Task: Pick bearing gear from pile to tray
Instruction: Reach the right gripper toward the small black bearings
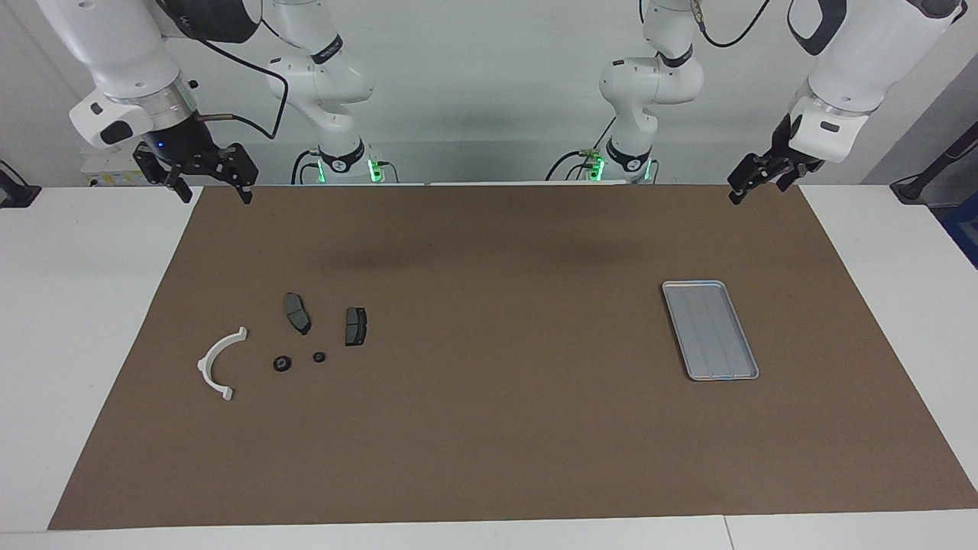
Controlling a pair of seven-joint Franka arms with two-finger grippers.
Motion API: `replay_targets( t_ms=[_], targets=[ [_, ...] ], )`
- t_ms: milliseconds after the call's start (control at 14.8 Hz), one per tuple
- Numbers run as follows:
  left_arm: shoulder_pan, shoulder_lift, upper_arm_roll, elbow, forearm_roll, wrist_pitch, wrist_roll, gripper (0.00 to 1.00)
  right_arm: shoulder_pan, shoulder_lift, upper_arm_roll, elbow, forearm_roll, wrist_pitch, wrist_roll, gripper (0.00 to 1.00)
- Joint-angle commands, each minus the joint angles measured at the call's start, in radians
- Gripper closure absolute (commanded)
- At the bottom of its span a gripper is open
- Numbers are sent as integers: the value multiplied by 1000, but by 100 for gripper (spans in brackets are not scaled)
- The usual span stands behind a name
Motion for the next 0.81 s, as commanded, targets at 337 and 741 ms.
replay_targets(
  t_ms=[337,741],
  targets=[
    [7,-21,-7,-18,5,-7,4,0,-16,-27,1,-40,6,13,-99,0],
    [7,-21,-7,-18,5,-5,5,0,-19,-27,1,-40,6,22,-70,0]
  ],
)
